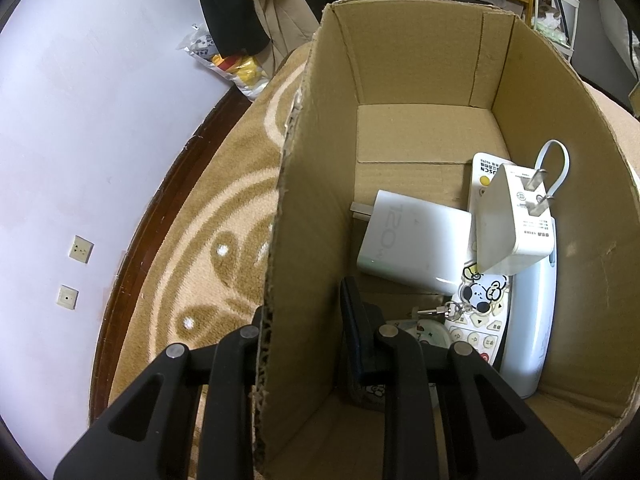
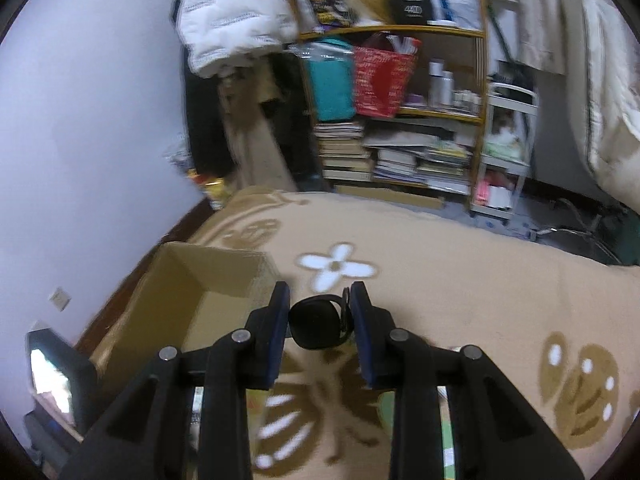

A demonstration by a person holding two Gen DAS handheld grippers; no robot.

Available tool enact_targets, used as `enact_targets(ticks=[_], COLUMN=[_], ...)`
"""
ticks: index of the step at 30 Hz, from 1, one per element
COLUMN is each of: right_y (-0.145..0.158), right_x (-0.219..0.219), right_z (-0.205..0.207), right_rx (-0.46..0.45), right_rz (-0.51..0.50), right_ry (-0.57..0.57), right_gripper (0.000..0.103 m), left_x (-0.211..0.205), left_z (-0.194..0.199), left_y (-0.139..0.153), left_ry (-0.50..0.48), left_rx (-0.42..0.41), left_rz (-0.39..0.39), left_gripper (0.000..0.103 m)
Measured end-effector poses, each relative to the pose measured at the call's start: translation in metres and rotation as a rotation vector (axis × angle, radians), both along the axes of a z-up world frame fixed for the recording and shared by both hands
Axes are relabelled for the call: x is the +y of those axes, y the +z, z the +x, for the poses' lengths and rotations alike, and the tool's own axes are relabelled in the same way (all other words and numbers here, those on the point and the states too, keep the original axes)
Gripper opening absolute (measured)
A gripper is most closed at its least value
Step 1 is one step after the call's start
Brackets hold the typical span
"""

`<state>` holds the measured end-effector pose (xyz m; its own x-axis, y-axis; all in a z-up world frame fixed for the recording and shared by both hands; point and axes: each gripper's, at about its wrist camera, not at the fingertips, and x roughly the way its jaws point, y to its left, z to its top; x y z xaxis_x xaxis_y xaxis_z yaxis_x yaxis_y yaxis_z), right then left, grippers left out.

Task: Organize rigid objects
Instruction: 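Carry the car key over the box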

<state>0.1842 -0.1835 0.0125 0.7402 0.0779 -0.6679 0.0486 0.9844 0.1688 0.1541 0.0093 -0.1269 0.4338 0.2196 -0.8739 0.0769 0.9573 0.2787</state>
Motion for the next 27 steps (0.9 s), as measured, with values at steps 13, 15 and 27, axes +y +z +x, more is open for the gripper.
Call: enact_targets(ticks=[13, 15, 27], right_y=[0.007, 0.004, -0.015], right_x=[0.073, 0.078, 0.084], right_z=[-0.009, -0.009, -0.009], right_rx=[-0.021, -0.011, 0.052], right_rz=[-0.023, -0.009, 0.017], right_ry=[0.175, 0.194, 0.231], right_gripper=[0.032, 0.032, 0.033], left_x=[0.0, 0.001, 0.0], left_z=[0.0, 0.0, 0.0], left_y=[-0.001, -0.001, -0.003], left_ry=[-0.002, 0.0, 0.0], left_rx=[0.003, 0.003, 0.006], left_rz=[-0.009, -0.011, -0.015], left_gripper=[0.023, 0.023, 0.023])
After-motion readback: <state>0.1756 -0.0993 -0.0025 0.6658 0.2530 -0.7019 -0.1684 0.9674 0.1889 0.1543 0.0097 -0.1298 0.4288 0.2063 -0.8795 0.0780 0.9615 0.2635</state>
